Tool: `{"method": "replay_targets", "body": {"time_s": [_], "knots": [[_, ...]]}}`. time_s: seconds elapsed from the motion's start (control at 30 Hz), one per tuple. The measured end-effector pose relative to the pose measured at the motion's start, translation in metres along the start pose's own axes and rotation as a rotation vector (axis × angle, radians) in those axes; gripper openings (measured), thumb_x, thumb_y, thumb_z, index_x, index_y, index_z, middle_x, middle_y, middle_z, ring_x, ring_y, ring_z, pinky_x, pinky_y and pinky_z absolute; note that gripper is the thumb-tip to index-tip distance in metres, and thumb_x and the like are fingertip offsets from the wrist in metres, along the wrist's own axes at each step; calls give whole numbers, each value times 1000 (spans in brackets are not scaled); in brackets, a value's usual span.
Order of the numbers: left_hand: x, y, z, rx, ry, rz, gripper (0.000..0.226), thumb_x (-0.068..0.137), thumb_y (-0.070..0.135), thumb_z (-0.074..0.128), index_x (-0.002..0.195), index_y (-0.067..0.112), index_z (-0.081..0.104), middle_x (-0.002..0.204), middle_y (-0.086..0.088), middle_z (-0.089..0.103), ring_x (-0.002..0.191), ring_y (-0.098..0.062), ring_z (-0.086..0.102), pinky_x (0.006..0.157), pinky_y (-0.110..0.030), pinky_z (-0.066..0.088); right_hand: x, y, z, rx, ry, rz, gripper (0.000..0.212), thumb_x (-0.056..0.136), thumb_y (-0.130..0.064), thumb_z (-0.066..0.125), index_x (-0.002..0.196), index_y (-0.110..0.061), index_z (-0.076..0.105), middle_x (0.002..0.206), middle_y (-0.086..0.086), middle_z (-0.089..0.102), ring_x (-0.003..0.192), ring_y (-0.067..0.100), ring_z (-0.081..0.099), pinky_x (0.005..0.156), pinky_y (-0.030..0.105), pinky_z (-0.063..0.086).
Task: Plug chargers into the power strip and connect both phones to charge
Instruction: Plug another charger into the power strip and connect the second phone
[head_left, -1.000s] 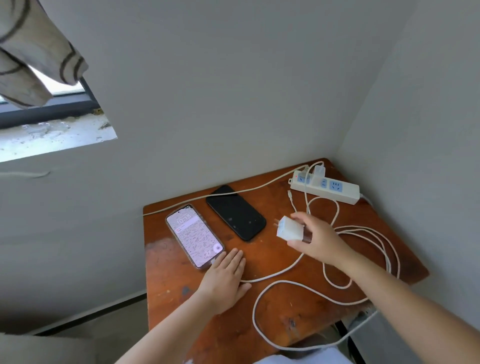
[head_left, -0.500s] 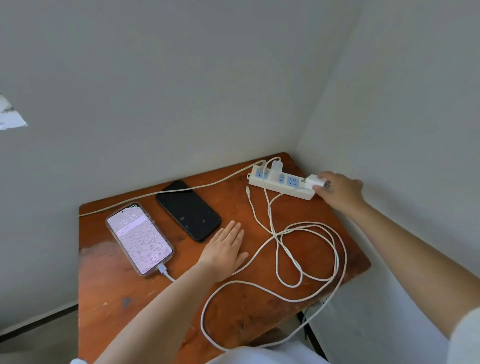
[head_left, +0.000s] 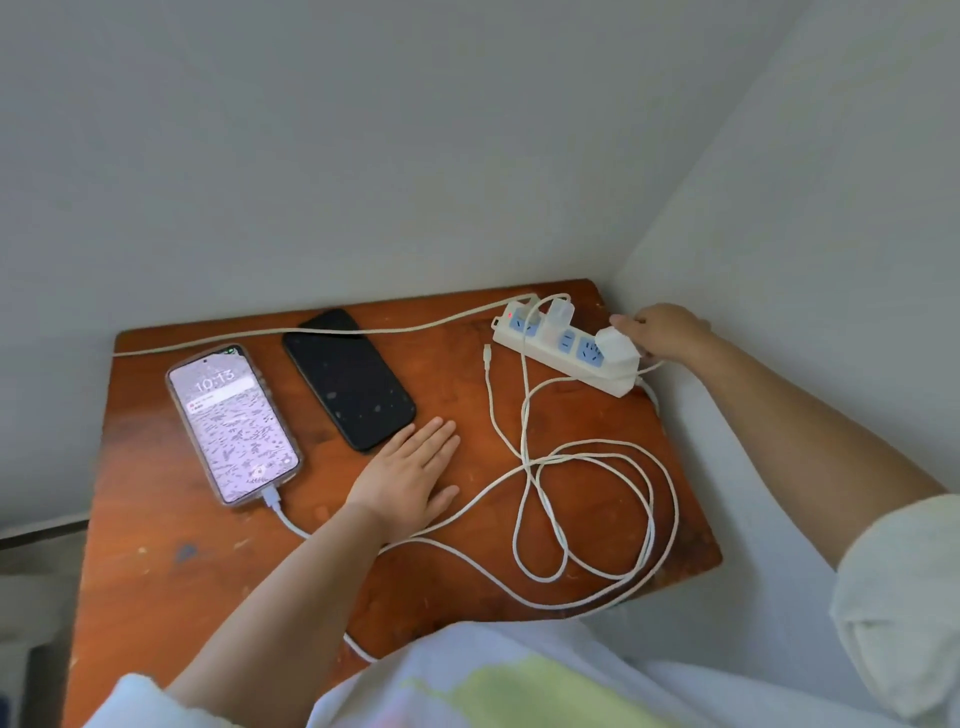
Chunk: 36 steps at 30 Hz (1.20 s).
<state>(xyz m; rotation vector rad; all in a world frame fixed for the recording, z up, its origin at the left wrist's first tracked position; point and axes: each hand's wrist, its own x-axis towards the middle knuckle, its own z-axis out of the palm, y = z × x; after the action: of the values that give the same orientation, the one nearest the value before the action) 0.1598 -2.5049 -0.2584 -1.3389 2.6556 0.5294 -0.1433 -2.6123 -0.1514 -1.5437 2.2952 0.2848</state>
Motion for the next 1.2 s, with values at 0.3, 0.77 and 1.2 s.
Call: {"method": "replay_targets", "body": {"time_s": [0.3, 0.77, 1.2], "knots": [[-2, 1, -3, -44, 4, -18, 61, 94, 49, 22, 144, 23, -1, 156, 5, -4, 141, -11, -11, 108, -27, -15, 16, -19, -10, -308, -1, -115, 54, 89, -58, 34, 100, -12, 59, 89, 9, 56, 102, 29, 53, 95, 41, 34], [-1, 2, -4, -57, -7, -51, 60, 94, 50, 22, 144, 26, -2, 155, 7, -5, 141, -11, -12, 107, -27, -15, -19, -14, 24, -467, 444, -496, 26, 87, -19, 56, 111, -9, 58, 115, 10, 58, 109, 27, 50, 106, 44, 21], [0, 0, -2, -91, -9, -49, 60, 94, 50, 22, 144, 27, -2, 155, 8, -6, 141, -10, -12, 106, -26, -16, -37, -14, 47, -232, 489, -360, 45, 62, 2, 78, 102, 5, 59, 99, 28, 63, 95, 42, 58, 101, 56, 28]]}}
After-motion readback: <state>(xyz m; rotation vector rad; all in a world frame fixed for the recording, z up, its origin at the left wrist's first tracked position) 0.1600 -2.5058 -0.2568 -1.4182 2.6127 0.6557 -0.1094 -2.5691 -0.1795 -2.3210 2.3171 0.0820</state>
